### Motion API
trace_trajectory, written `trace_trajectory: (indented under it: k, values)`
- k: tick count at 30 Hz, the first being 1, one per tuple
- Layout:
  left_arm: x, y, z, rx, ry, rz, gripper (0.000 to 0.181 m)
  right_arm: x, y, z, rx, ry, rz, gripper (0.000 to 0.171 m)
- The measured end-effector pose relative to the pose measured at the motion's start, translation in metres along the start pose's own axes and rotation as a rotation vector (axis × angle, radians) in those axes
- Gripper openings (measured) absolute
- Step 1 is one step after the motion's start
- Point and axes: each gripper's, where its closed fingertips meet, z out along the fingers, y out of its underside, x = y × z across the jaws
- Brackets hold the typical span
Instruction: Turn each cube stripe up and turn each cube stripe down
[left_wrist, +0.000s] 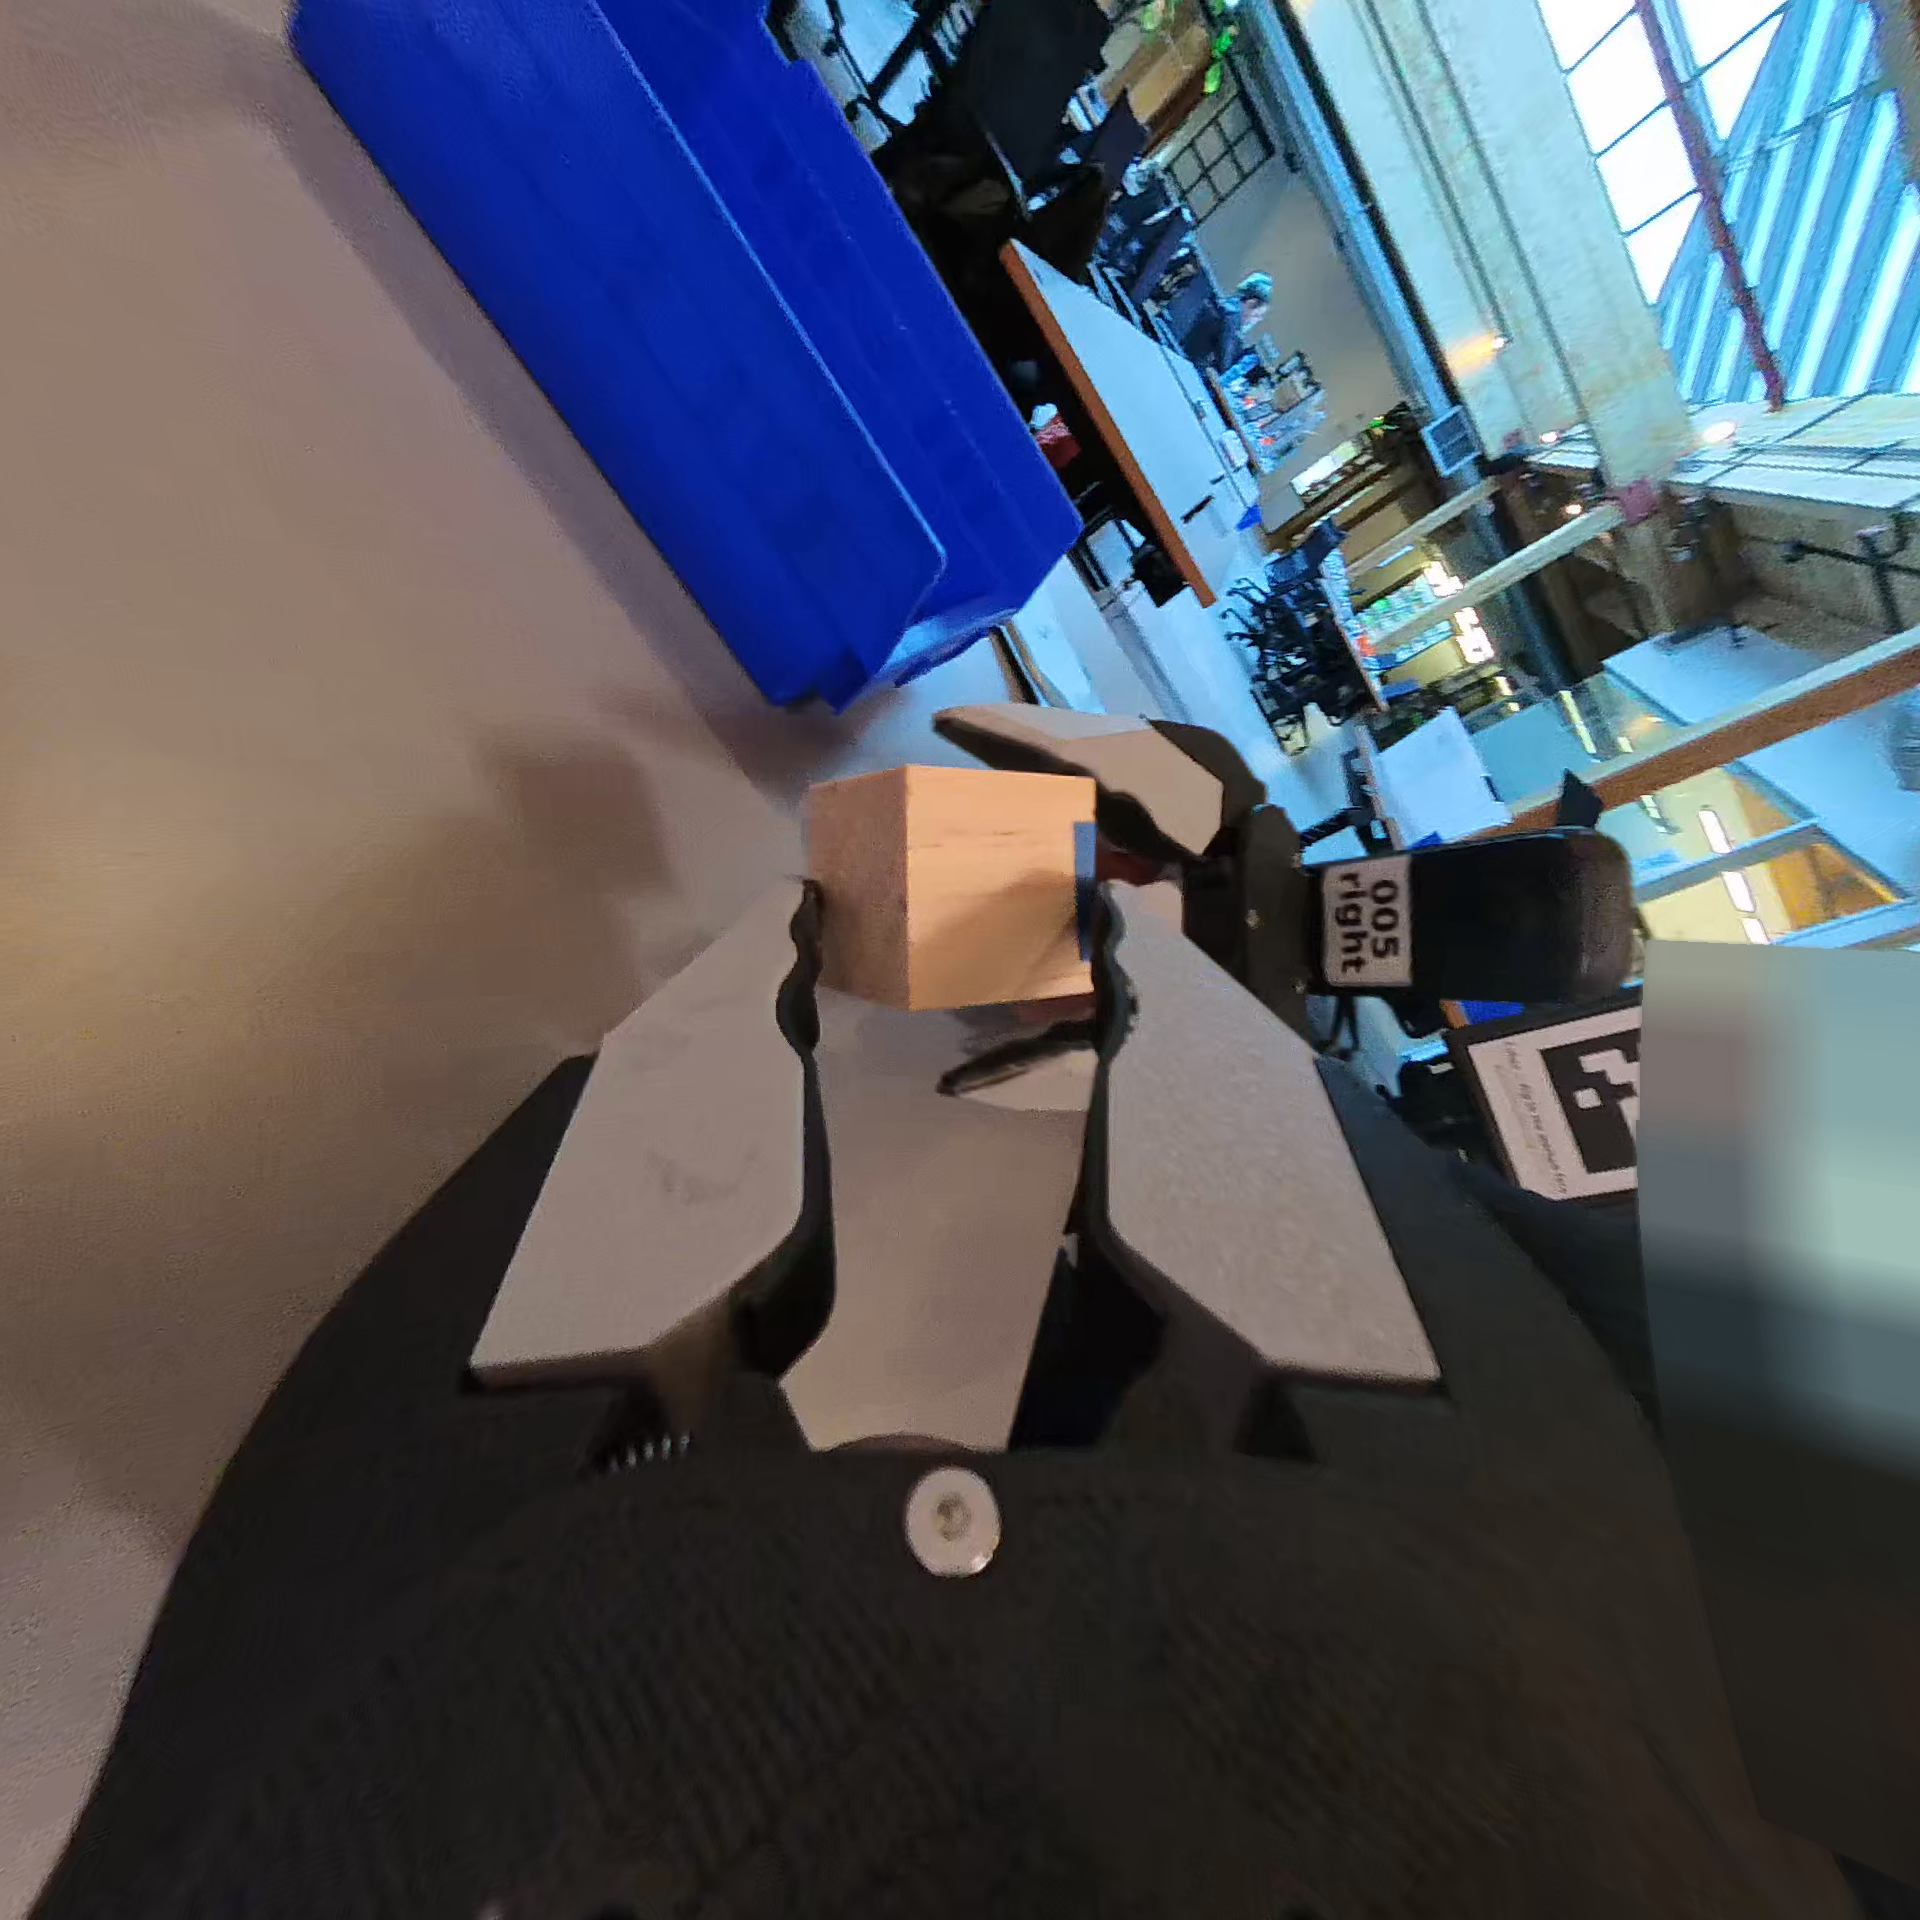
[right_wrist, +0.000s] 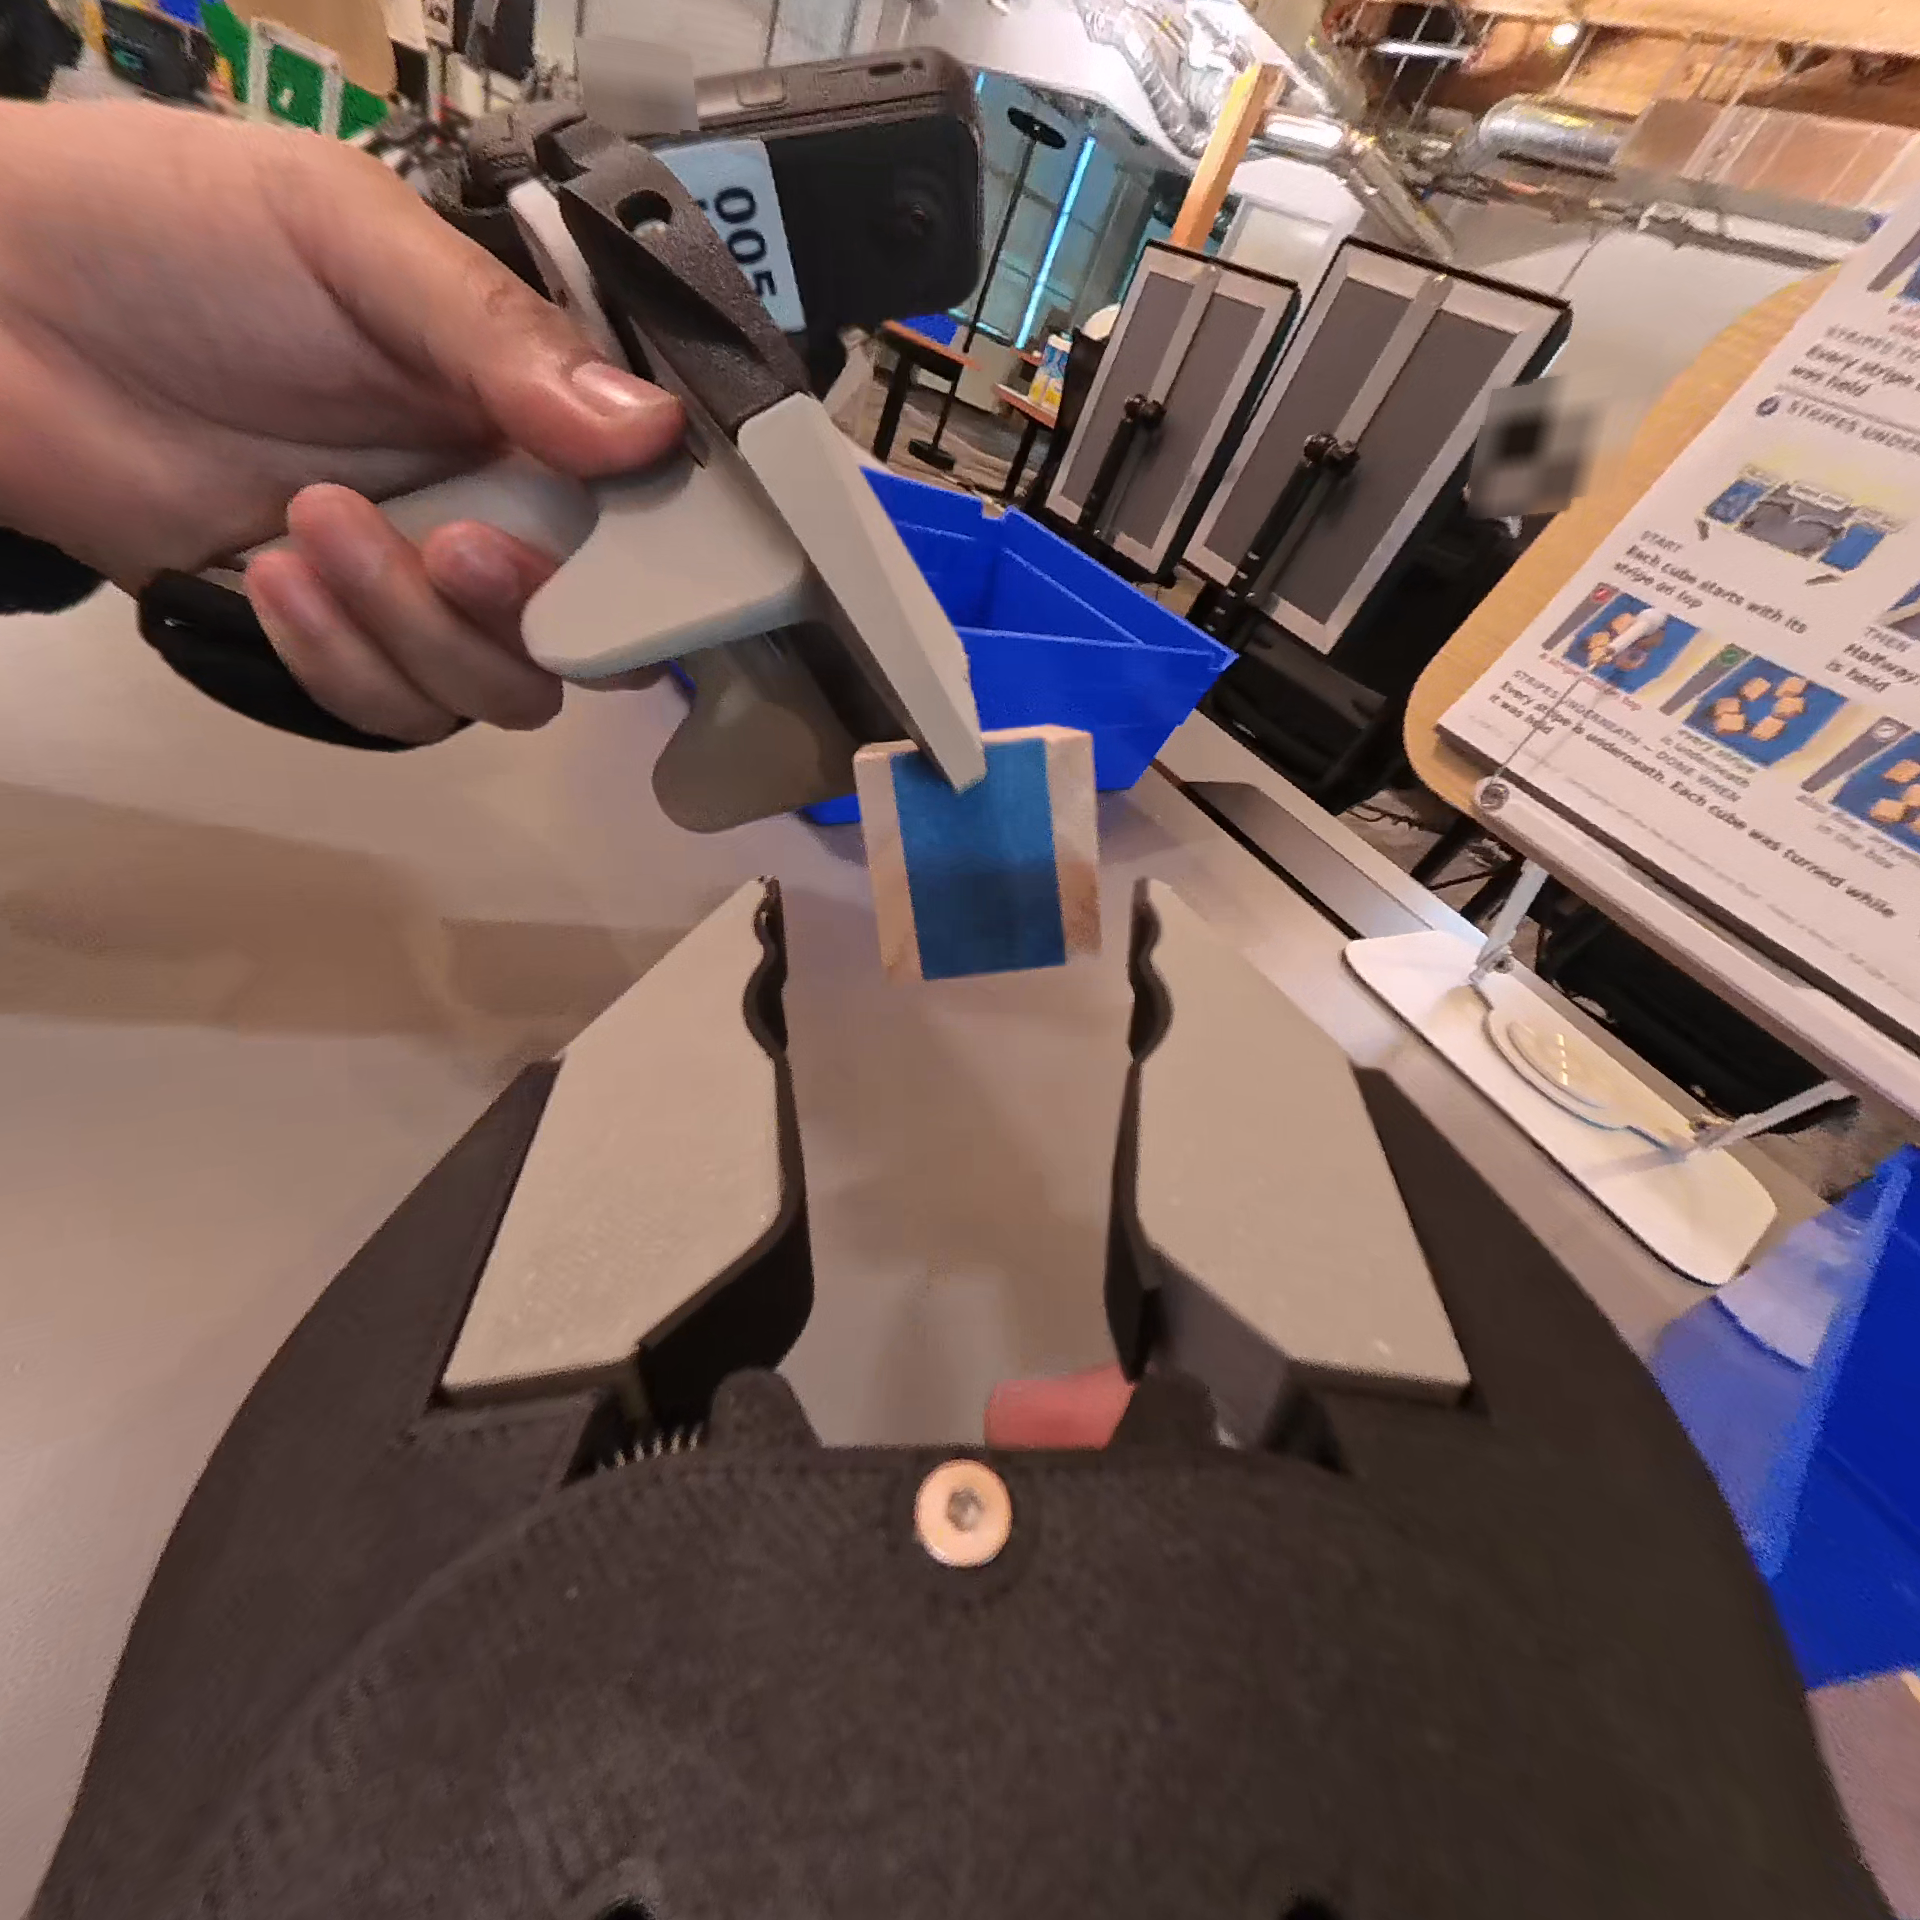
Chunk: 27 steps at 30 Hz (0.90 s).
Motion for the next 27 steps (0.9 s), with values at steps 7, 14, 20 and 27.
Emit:
trace_trajectory:
  k: [7,14,20,27]
  values:
    - [-0.003,0.004,0.014,-0.006,0.001,-0.01,0.05,0.009,0.006,-0.003,-0.032,0.003,0.036,0.041]
    - [0.0,-0.007,0.017,0.042,0.09,0.03,0.065,0.027,0.011,-0.008,-0.077,0.066,0.035,0.04]
    - [0.001,-0.03,0.034,0.215,0.09,0.248,0.069,0.12,-0.016,-0.076,0.061,0.454,0.029,0.039]
    - [-0.025,0.021,0.095,-0.012,-0.111,0.526,0.068,0.233,0.076,-0.148,-0.468,0.455,0.312,0.04]
